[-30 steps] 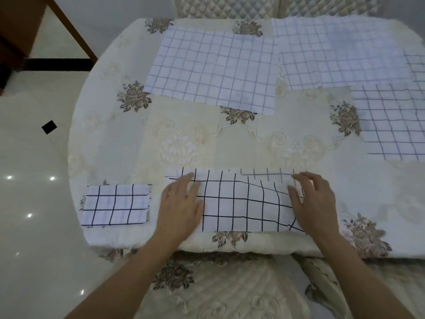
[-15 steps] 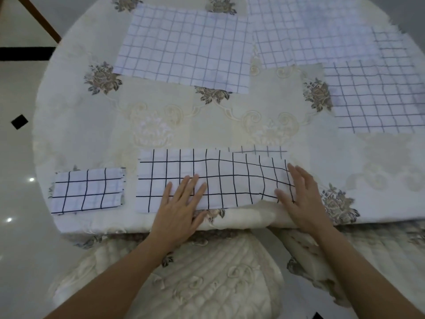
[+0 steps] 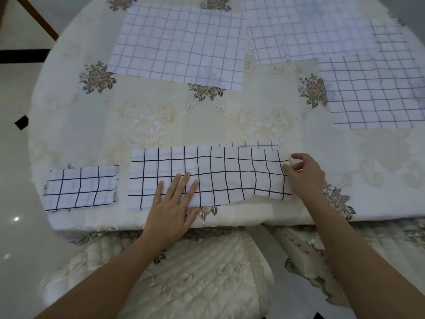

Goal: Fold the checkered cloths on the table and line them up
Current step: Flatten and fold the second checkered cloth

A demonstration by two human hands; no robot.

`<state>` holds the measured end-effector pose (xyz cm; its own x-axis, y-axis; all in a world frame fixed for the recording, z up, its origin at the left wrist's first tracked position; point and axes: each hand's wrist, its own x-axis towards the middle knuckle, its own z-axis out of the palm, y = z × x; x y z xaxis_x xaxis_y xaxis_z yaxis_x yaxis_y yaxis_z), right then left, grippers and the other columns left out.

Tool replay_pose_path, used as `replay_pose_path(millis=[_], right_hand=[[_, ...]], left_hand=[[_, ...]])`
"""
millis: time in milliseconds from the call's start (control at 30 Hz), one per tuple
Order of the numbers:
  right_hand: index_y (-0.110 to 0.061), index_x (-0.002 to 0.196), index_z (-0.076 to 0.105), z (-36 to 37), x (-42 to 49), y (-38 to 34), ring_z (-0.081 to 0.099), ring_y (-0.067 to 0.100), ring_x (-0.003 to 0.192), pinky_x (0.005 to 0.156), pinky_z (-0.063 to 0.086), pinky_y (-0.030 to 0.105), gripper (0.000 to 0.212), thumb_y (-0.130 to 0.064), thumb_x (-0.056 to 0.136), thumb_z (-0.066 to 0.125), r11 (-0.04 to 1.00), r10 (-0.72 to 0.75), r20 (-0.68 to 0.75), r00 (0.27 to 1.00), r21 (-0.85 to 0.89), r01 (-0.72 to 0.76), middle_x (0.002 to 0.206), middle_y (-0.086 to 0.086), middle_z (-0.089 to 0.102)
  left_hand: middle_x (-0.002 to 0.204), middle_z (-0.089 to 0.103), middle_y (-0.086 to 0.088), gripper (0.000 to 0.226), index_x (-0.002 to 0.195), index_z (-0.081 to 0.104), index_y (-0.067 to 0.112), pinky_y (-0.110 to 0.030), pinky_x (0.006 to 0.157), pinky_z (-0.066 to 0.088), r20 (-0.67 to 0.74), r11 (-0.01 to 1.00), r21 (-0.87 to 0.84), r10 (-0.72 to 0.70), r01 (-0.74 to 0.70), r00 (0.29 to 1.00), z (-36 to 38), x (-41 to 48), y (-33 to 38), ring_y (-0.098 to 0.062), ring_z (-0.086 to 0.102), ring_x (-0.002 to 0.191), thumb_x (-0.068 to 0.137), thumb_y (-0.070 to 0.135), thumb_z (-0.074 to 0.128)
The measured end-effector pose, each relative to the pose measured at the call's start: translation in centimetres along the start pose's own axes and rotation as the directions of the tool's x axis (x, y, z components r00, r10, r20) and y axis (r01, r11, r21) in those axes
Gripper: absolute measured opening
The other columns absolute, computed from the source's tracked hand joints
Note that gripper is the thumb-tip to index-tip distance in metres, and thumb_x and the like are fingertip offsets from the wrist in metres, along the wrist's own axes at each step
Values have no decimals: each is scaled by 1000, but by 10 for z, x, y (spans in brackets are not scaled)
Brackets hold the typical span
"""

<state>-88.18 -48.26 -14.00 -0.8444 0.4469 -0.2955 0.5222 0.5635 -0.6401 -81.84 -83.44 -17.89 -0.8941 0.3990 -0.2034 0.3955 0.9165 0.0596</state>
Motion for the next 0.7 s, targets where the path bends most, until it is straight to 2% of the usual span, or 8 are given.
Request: replay_pose_path(millis=[67, 133, 233, 300, 400, 467, 600, 700], right_hand=[[-19, 120, 63, -2, 6, -3, 63, 16, 84, 67, 36, 22, 31, -26, 90, 69, 1000, -20, -43, 999, 13, 21, 87, -3, 66], [-20, 119, 64, -1, 12, -5, 65, 16, 87, 67, 38, 16, 31, -28, 90, 69, 999, -30, -59, 998, 38, 32, 88, -3, 68], [-23, 127, 61, -2, 12, -8, 64, 15, 89, 82, 43, 27, 36, -37, 94, 65, 988, -27, -15, 1000, 152, 29, 88, -5, 68], [-24, 133, 55, -7, 3, -4, 61, 10, 84, 82, 43, 31, 40, -42, 97, 59, 980, -40, 30, 999, 197, 33, 85, -8, 65], [-25, 139, 47, -15, -13, 13, 57, 8, 73, 69, 42, 25, 44, -35, 97, 60, 987, -113, 117, 987, 130, 98, 78, -2, 62], [-25, 140, 45, -15, -18, 24, 58, 11, 72, 64, 40, 24, 48, -28, 96, 63, 990, -126, 155, 980, 81, 115, 79, 2, 64], [-26, 139, 46, -6, -12, 25, 60, 12, 73, 66, 41, 26, 48, -23, 94, 65, 986, -146, 123, 982, 100, 134, 77, -1, 65], [-26, 137, 49, 0, -10, 21, 61, 10, 78, 71, 42, 28, 46, -25, 94, 66, 984, -163, 111, 980, 93, 154, 78, -2, 66]], left_hand=[[168, 2, -4, 69, 160, 10, 23, -58, 119, 17, 14, 1000, 3, -2, 2, 1000, -1, 0, -1, -24, 4, 154, 102, 58, 26], [168, 1, -4, 70, 160, 9, 23, -58, 119, 18, 25, 1000, 3, -5, 5, 1000, -1, 0, -1, -24, 3, 154, 102, 58, 25], [168, 2, -4, 69, 160, 11, 23, -59, 118, 19, 35, 1000, 8, -5, 5, 999, -3, 0, 0, -24, 4, 154, 102, 59, 23], [168, 5, -5, 70, 160, 14, 23, -59, 118, 20, 24, 1000, 5, -17, 16, 1000, -5, 0, 0, -24, 7, 154, 101, 61, 23], [167, 13, -6, 74, 159, 21, 23, -59, 119, 17, -34, 999, -25, -39, 39, 999, -11, 3, 6, -24, 14, 153, 98, 65, 31], [167, 13, -5, 72, 158, 23, 24, -58, 119, 16, -64, 999, -38, -5, 3, 998, -17, 13, 16, -24, 14, 153, 99, 64, 33], [168, 3, -2, 68, 160, 13, 28, -59, 119, 14, -26, 997, -28, 78, -78, 997, -18, 32, 35, -21, 4, 154, 101, 61, 25], [168, 0, -2, 67, 160, 7, 31, -58, 120, 13, 9, 998, -13, 62, -61, 998, -9, 31, 35, -22, -1, 154, 101, 62, 19]])
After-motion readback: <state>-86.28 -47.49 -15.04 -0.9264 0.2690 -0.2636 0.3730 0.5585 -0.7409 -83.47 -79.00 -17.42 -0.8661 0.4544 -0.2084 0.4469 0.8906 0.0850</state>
